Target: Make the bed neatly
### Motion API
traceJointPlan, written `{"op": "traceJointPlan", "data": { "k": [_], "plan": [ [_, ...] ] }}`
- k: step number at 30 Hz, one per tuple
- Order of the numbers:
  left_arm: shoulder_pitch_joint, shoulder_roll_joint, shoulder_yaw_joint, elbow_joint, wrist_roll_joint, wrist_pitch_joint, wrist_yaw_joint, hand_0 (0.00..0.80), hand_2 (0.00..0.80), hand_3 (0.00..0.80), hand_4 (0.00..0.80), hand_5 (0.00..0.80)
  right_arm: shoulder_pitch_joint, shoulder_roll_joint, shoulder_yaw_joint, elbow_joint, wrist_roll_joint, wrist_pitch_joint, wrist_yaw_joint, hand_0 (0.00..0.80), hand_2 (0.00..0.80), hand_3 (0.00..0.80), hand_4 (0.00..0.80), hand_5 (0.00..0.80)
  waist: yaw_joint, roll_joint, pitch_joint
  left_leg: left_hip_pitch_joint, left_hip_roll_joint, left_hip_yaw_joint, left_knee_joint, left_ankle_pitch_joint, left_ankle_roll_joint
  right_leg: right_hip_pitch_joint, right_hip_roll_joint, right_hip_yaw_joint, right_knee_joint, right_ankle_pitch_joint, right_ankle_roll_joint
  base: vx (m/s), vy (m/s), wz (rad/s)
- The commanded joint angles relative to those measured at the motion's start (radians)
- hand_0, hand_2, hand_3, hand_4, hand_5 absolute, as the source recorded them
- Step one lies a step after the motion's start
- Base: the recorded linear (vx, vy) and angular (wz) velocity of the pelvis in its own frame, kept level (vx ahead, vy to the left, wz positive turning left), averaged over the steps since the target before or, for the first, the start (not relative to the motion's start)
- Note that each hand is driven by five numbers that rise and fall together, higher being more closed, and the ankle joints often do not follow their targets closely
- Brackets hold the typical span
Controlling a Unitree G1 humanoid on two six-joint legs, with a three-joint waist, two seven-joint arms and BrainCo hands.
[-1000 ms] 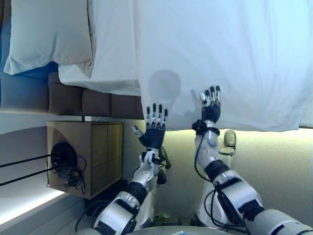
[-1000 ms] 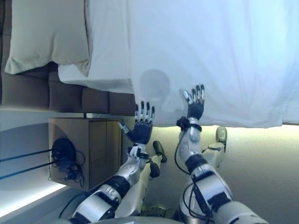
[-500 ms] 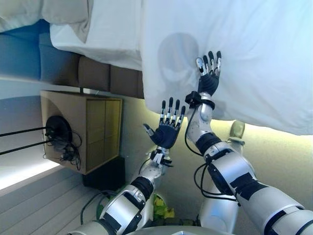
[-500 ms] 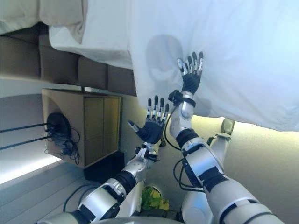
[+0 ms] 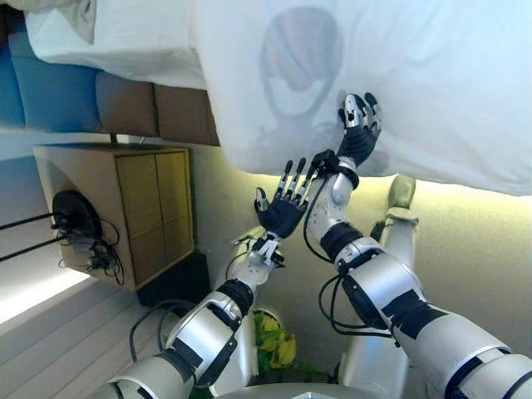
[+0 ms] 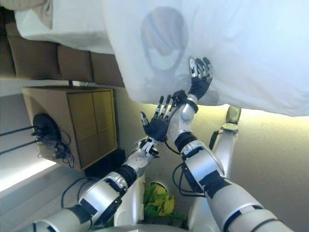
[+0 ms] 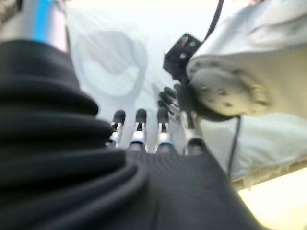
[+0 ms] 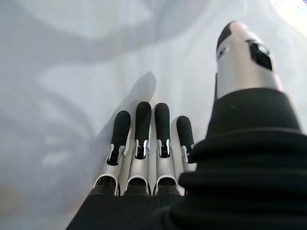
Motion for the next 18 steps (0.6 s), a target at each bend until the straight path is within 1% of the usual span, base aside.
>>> {"op": "traceJointPlan", "data": {
  "k": [1,2,3,4,5,6,7,8,9,11,13,15,18],
  "plan": [
    [-0.115,-0.07,0.023,-0.135,0.103,-0.138,0.186,0.0,0.0,0.0,0.0,0.0,-0.001,0.052,-0.007,-0.114,-0.168,0.073,-0.11,0.0,0.0,0.0,0.0,0.0,-0.088,0.113,0.054,-0.109,0.055,-0.041,0.067,0.029,-0.031,-0.026,-0.011,0.069,-0.022,0.087,-0.018,0.013,-0.092,-0.23],
    [-0.124,-0.079,0.023,-0.167,0.173,-0.201,0.309,0.0,0.0,0.0,0.0,0.0,0.031,0.029,-0.017,-0.181,-0.164,0.12,-0.111,0.0,0.0,0.0,0.0,0.0,-0.096,0.09,0.054,-0.144,0.06,-0.05,0.091,0.016,-0.032,-0.045,0.004,0.068,-0.014,0.086,-0.019,-0.018,-0.134,-0.24],
    [-0.133,-0.08,0.025,-0.182,0.237,-0.241,0.41,0.0,0.0,0.0,0.0,0.0,0.06,0.013,-0.03,-0.222,-0.154,0.141,-0.104,0.0,0.0,0.0,0.0,0.0,-0.103,0.074,0.054,-0.169,0.066,-0.057,0.112,0.007,-0.035,-0.06,0.01,0.065,-0.009,0.087,-0.018,-0.048,-0.192,-0.25],
    [-0.148,-0.066,0.029,-0.192,0.335,-0.271,0.548,0.0,0.0,0.0,0.0,0.0,0.103,-0.02,-0.045,-0.271,-0.11,0.155,-0.073,0.0,0.0,0.0,0.0,0.0,-0.111,0.047,0.054,-0.202,0.07,-0.066,0.133,-0.003,-0.035,-0.079,0.012,0.059,-0.005,0.088,-0.019,-0.08,-0.221,-0.18],
    [-0.162,-0.047,0.029,-0.192,0.407,-0.28,0.666,0.0,0.0,0.0,0.0,0.0,0.132,-0.049,-0.063,-0.287,-0.063,0.16,-0.04,0.0,0.0,0.0,0.0,0.0,-0.117,0.031,0.054,-0.222,0.074,-0.073,0.147,-0.009,-0.035,-0.092,0.01,0.053,-0.001,0.088,-0.019,-0.088,-0.23,-0.05],
    [-0.173,-0.028,0.028,-0.191,0.458,-0.288,0.754,0.0,0.0,0.0,0.0,0.0,0.152,-0.077,-0.074,-0.294,-0.019,0.16,-0.014,0.0,0.0,0.0,0.0,0.0,-0.12,0.022,0.054,-0.234,0.076,-0.077,0.154,-0.011,-0.033,-0.099,0.009,0.049,0.002,0.087,-0.02,-0.107,-0.21,0.06],
    [-0.185,0.009,0.033,-0.179,0.526,-0.281,0.875,0.0,0.0,0.0,0.0,0.0,0.188,-0.126,-0.098,-0.306,0.049,0.171,0.023,0.0,0.0,0.0,0.0,0.0,-0.123,0.009,0.054,-0.248,0.078,-0.083,0.161,-0.014,-0.03,-0.108,0.006,0.044,0.006,0.083,-0.02,-0.077,-0.154,0.11],
    [-0.19,0.034,0.036,-0.17,0.548,-0.27,0.921,0.0,0.0,0.0,0.0,0.0,0.206,-0.159,-0.117,-0.3,0.093,0.175,0.055,0.0,0.0,0.0,0.0,0.0,-0.123,0.006,0.054,-0.254,0.077,-0.086,0.164,-0.014,-0.027,-0.113,0.005,0.044,0.01,0.079,-0.022,-0.068,-0.132,0.1],
    [-0.195,0.068,0.045,-0.154,0.557,-0.262,0.967,0.0,0.0,0.0,0.0,0.0,0.216,-0.207,-0.145,-0.294,0.148,0.196,0.084,0.0,0.0,0.0,0.0,0.0,-0.124,0.004,0.054,-0.259,0.075,-0.088,0.169,-0.014,-0.025,-0.118,0.002,0.044,0.016,0.076,-0.023,-0.041,-0.065,0.08],
    [-0.179,0.124,0.074,-0.126,0.535,-0.237,0.971,0.0,0.0,0.0,0.0,0.0,0.226,-0.292,-0.197,-0.278,0.22,0.242,0.124,0.0,0.0,0.0,0.0,0.0,-0.121,0.009,0.054,-0.261,0.07,-0.09,0.171,-0.013,-0.022,-0.124,-0.003,0.044,0.024,0.068,-0.026,-0.028,-0.016,0.06],
    [-0.142,0.164,0.105,-0.091,0.508,-0.222,0.964,0.0,0.0,0.0,0.0,0.0,0.23,-0.361,-0.241,-0.249,0.265,0.279,0.126,0.0,0.0,0.0,0.0,0.0,-0.118,0.017,0.054,-0.262,0.065,-0.093,0.171,-0.011,-0.022,-0.131,-0.003,0.047,0.035,0.059,-0.029,-0.018,0.026,0.1],
    [-0.093,0.182,0.135,-0.055,0.511,-0.216,0.925,0.0,0.0,0.0,0.0,0.0,0.242,-0.408,-0.277,-0.218,0.295,0.302,0.137,0.0,0.0,0.0,0.0,0.0,-0.114,0.022,0.054,-0.262,0.062,-0.097,0.177,-0.011,-0.023,-0.136,-0.002,0.05,0.047,0.049,-0.032,-0.007,0.027,0.09],
    [-0.023,0.203,0.16,-0.023,0.517,-0.219,0.884,0.0,0.0,0.0,0.0,0.0,0.268,-0.469,-0.314,-0.183,0.349,0.314,0.162,0.0,0.0,0.0,0.0,0.0,-0.109,0.03,0.054,-0.258,0.055,-0.103,0.177,-0.011,-0.024,-0.135,0.0,0.053,0.054,0.04,-0.035,0.0,0.031,0.06]
  ]
}}
